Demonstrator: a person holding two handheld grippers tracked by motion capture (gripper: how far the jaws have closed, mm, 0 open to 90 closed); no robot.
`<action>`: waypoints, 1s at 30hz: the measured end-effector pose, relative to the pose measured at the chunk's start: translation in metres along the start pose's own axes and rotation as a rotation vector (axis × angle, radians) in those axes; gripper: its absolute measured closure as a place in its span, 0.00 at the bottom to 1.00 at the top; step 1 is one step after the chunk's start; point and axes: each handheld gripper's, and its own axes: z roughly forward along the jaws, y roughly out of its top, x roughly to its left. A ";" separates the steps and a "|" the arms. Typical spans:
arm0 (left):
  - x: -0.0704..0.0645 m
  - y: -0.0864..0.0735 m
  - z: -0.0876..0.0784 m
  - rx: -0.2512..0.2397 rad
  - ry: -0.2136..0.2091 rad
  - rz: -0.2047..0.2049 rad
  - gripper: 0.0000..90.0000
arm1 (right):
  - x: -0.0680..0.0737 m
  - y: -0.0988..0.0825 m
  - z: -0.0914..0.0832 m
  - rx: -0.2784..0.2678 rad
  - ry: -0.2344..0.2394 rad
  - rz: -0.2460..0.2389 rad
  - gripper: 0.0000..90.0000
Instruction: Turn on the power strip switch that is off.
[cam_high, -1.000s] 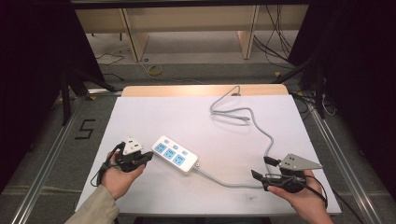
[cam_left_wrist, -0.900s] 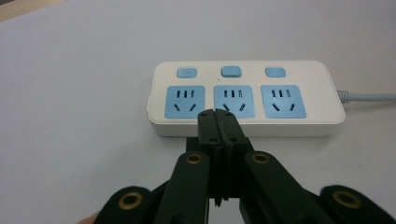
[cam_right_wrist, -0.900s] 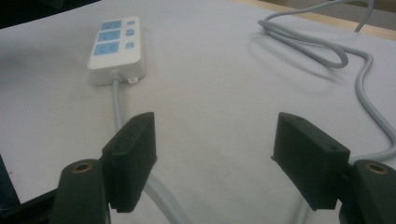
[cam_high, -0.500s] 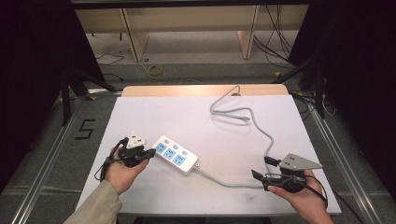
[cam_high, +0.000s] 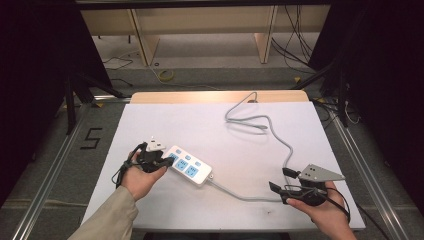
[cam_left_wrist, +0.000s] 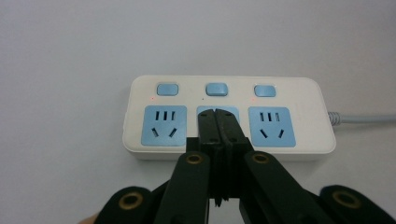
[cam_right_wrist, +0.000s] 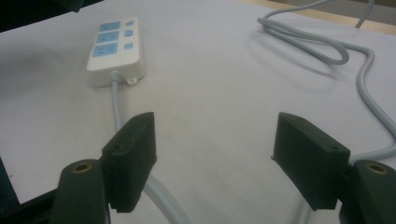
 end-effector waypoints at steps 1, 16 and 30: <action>0.000 0.001 0.001 -0.005 -0.005 0.002 1.00 | 0.000 0.000 0.000 0.001 -0.001 0.000 0.34; 0.000 0.007 0.008 0.028 -0.023 -0.005 1.00 | -0.001 0.000 0.000 0.013 -0.005 -0.004 0.34; -0.003 0.013 0.015 0.048 -0.032 -0.001 1.00 | -0.001 -0.001 0.002 0.020 0.000 0.000 0.34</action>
